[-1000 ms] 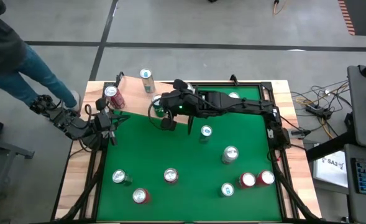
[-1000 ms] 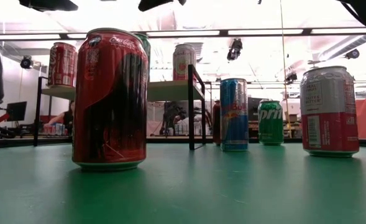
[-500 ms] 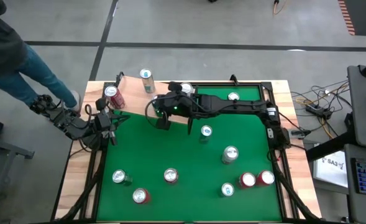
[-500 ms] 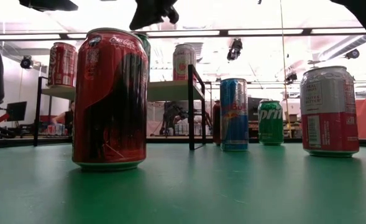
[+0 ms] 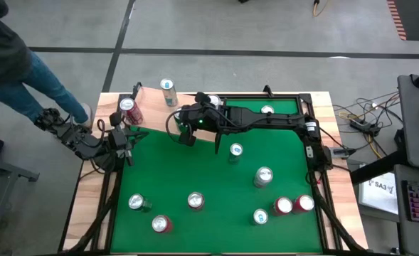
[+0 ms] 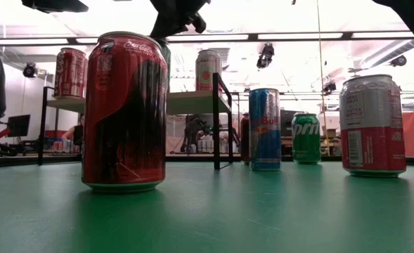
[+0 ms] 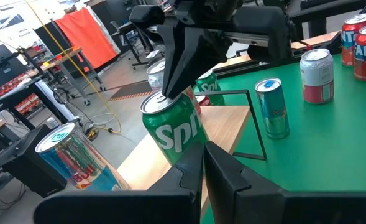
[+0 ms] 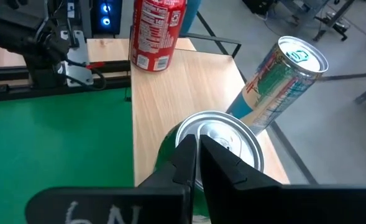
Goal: Place canned beverage on shelf
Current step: Put the green soda can on the shelf
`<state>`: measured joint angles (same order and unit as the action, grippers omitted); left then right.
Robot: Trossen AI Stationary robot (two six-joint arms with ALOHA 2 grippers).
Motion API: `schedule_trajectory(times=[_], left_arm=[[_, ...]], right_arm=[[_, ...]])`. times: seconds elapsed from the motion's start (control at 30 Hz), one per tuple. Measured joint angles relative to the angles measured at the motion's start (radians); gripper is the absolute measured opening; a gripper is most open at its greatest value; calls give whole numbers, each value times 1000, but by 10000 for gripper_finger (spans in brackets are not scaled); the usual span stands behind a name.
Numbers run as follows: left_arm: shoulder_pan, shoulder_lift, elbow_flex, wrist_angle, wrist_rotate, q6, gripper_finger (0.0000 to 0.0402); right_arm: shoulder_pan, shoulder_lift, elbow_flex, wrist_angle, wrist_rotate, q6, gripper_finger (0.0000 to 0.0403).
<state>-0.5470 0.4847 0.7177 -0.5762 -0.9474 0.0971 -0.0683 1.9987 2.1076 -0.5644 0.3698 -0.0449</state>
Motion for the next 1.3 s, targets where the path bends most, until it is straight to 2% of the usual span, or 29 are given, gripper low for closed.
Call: schedule_trajectory(times=[0.63,1.3], left_arm=[[0,0,0,0,0,0,0],[0,0,0,0,0,0,0]], right_arm=[[-27,-9,47,-8,7,-24,13],[-22,-8,59,-142,24,49,13]])
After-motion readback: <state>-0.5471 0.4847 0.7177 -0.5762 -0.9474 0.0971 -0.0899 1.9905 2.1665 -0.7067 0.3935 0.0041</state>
